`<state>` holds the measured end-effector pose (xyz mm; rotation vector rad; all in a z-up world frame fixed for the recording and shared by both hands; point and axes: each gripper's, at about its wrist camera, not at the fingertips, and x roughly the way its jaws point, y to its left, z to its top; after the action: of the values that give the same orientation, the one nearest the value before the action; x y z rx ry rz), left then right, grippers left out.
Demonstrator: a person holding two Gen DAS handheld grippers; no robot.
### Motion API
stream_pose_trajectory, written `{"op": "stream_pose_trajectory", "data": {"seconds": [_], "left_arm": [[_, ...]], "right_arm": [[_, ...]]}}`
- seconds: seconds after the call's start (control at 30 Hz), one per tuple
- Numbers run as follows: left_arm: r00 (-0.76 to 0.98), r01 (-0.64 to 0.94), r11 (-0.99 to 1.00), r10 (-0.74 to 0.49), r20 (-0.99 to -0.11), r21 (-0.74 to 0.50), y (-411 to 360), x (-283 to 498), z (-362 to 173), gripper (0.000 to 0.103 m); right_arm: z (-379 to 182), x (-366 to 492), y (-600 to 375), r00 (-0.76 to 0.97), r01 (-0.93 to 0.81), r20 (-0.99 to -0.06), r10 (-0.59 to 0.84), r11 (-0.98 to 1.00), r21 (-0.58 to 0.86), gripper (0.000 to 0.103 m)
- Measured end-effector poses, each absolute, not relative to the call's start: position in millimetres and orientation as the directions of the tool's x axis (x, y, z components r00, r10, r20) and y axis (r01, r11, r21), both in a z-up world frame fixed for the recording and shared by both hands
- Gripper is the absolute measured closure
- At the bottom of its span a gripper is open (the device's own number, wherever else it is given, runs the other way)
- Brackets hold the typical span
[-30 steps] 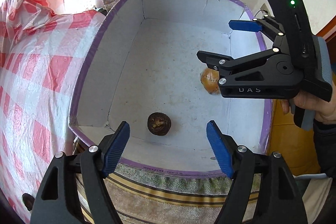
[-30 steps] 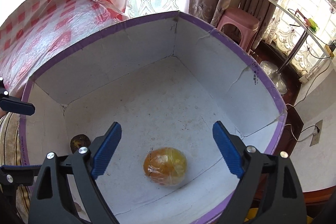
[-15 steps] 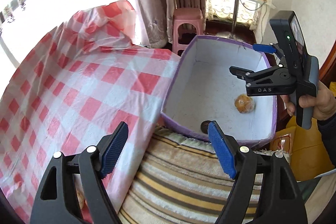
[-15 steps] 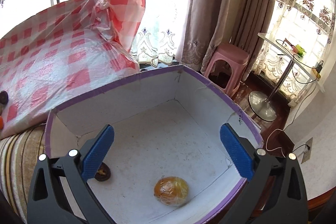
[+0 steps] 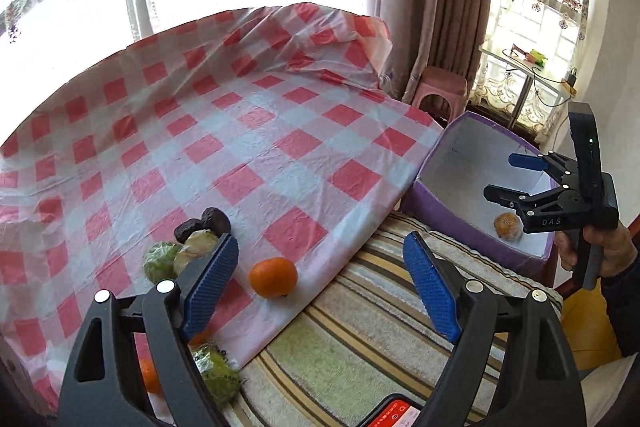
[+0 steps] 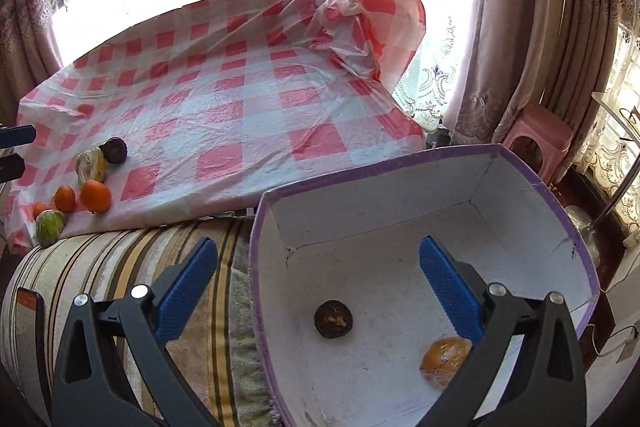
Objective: Organize fruits
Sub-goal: 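Withdraw both tools from the box back toward the remaining fruits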
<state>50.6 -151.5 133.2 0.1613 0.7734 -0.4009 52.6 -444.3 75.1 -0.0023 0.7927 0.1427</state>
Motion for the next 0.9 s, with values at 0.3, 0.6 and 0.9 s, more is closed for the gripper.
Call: {"op": "stream_pose_trajectory", "data": {"seconds": [0.3,0.6,0.9], "left_arm": [[0.717,0.186,0.975,-0.219,-0.662,-0.122,-65,15,112,0.021],[0.720,0.028,0.979,-0.160,-0.676,-0.201,-11,-5,84,0.021],[0.680,-0.093,0.971,-0.100,-0.726,-0.221,20,-15,50,0.022]], "right_arm": [[74,52,-403,0.653,-0.246,-0.711,0.259,0.961,0.124,0.002],[69,51,-361,0.581,-0.349,-0.721,0.378,0.916,0.199,0.002],[59,47,-322,0.530,-0.425,-0.732,0.428,0.881,0.207,0.002]]}}
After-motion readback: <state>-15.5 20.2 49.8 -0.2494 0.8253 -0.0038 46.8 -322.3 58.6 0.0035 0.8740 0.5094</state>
